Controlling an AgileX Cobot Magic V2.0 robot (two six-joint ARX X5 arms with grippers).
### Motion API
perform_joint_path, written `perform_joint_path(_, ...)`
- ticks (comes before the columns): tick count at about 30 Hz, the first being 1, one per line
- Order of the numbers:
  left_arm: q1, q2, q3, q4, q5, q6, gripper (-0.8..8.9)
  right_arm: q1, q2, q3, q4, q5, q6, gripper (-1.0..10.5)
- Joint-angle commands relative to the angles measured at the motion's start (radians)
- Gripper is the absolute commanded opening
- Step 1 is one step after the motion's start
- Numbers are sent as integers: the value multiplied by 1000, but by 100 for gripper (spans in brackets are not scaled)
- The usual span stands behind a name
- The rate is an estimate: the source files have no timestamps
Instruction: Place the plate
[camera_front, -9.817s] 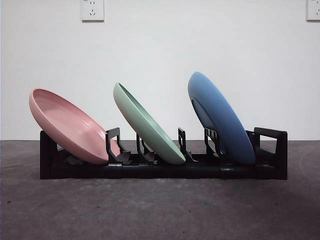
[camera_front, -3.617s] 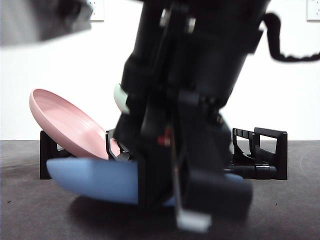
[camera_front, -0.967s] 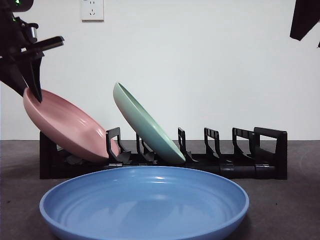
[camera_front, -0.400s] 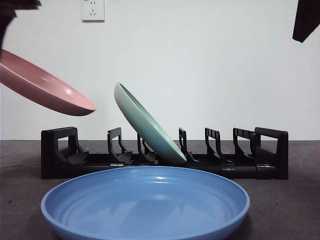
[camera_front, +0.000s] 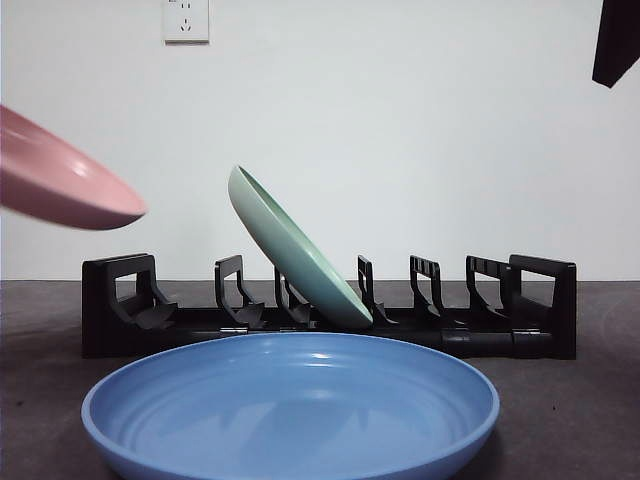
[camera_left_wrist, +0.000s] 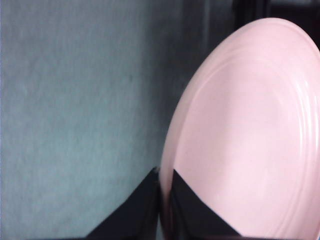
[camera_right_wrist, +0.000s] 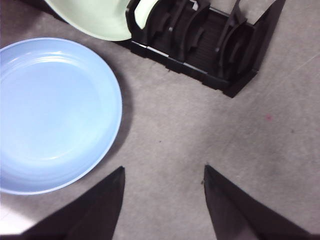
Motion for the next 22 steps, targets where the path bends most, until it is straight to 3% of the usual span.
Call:
perform_joint_path(1,-2,-105,-81,12,12,-23,10,9,8,19,6,14,13,252)
perform_joint_path(11,-56,-355,-427,113,214,-174,10,9,8,19,10,14,13,252)
perform_joint_path(22,-367,-318,-606,391,228,-458,10,9,8,19,10,14,13,252)
